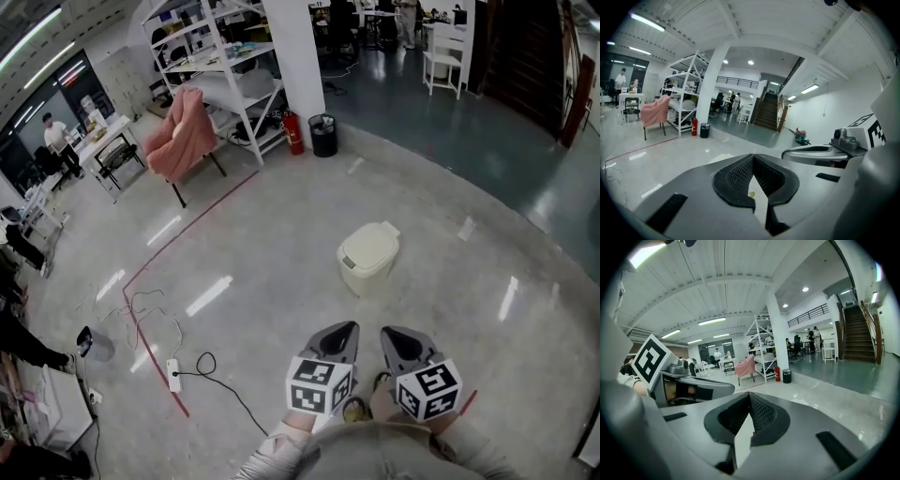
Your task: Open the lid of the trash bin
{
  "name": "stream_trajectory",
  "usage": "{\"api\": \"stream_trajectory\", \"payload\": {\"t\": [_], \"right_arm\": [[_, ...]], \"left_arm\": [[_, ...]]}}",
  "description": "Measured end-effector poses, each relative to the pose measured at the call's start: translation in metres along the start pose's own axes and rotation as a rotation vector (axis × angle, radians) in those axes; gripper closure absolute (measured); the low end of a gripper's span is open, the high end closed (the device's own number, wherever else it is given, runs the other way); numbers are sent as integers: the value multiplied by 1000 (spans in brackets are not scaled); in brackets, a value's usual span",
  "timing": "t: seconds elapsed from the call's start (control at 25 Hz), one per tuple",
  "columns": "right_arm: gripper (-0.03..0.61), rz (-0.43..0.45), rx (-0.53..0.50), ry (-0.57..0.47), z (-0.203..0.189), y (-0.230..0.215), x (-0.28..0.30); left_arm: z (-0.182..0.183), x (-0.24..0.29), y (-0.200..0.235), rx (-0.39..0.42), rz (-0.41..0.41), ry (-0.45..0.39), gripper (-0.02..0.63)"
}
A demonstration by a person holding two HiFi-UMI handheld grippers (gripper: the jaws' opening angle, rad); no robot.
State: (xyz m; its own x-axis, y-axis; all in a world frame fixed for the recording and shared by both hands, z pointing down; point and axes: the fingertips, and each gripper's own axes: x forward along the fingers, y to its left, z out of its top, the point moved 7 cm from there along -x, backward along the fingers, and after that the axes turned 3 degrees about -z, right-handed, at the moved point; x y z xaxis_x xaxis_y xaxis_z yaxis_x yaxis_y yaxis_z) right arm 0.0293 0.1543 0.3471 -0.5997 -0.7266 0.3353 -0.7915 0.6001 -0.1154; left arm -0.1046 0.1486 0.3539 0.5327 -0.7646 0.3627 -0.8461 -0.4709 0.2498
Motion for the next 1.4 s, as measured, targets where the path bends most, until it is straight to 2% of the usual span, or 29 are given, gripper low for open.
{"api": "stream_trajectory", "payload": {"t": [0.32,0.84,1.08,1.4], "right_arm": [[578,-2,17,32,7,-31,35],[578,-8,22,83,31,-125,122],[578,37,0,129,41,-158,158],[578,108,-18,177,51,-194,203]], "left_arm": [[6,34,24,-23,30,26,611],[32,142,82,-40,61,79,611],[36,186,102,-68,82,116,611],[38,235,136,-94,156,164,611]]}}
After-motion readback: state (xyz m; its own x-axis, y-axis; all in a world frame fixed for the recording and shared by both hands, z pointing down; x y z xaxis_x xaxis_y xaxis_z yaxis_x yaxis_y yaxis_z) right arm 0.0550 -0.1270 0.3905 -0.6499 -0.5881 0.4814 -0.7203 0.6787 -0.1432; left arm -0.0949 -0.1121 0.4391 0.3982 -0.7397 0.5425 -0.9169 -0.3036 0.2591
